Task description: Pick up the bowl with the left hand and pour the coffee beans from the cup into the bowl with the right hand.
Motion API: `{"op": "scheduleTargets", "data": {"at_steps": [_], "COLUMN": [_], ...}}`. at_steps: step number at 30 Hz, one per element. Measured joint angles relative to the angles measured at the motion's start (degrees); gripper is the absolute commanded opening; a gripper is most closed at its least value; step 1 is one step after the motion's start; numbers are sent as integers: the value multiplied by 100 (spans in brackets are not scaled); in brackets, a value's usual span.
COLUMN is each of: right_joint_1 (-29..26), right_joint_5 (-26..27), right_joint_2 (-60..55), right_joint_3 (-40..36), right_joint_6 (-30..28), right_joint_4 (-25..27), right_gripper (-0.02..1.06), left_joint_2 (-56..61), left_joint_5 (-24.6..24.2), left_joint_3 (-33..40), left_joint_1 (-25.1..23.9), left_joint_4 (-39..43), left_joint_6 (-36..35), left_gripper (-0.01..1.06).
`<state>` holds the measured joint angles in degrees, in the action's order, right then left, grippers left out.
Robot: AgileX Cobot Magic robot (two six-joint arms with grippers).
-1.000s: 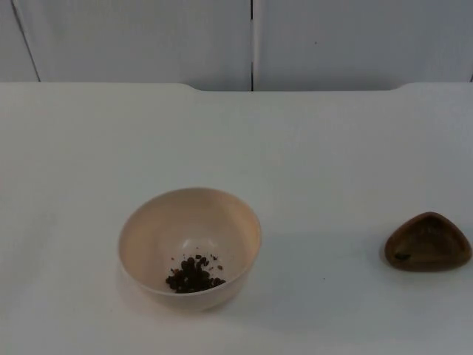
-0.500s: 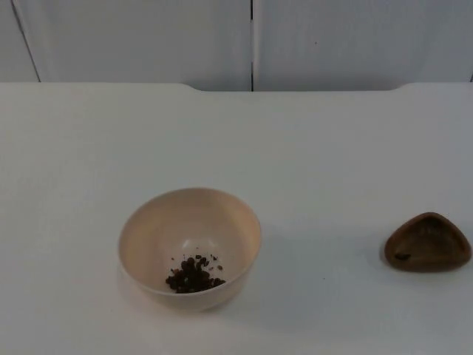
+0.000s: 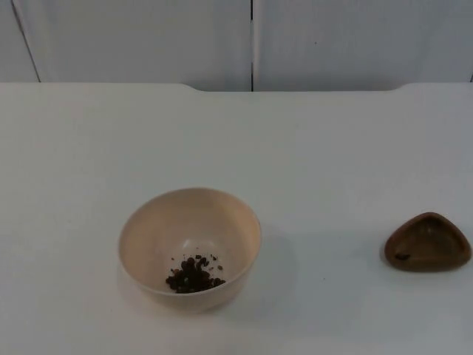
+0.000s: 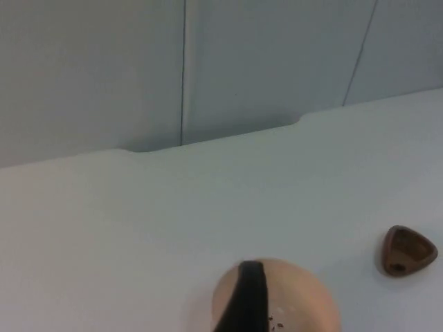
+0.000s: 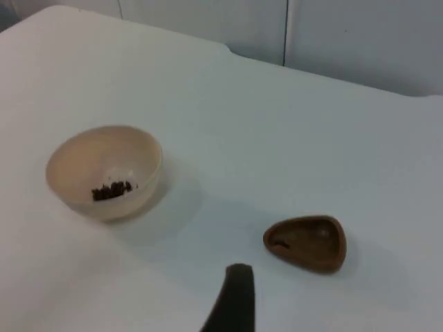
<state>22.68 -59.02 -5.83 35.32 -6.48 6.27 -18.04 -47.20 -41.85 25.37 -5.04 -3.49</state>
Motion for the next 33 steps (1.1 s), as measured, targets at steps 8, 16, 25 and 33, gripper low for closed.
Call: {"op": "scheduleTargets", "data": {"at_steps": [8, 16, 25, 33], "right_joint_1": [0, 0, 0, 0], "right_joint_5": [-268, -338, -338, -338], "right_joint_2": [562, 562, 562, 562], "right_joint_3": [-313, -571, -571, -571], "right_joint_6": [-98, -140, -140, -140], "right_joint_4": [0, -13, -23, -23], "right_gripper": [73, 73, 73, 73], "left_joint_2": [823, 1614, 1783, 1783], "left_joint_5": [-100, -564, -1119, -1433], "left_joint_3": [411, 741, 1179, 1324], "left_joint_1": [0, 0, 0, 0], "left_joint_4": [92, 157, 315, 609], "left_joint_6": [0, 8, 8, 8], "left_gripper": [73, 73, 73, 73]}}
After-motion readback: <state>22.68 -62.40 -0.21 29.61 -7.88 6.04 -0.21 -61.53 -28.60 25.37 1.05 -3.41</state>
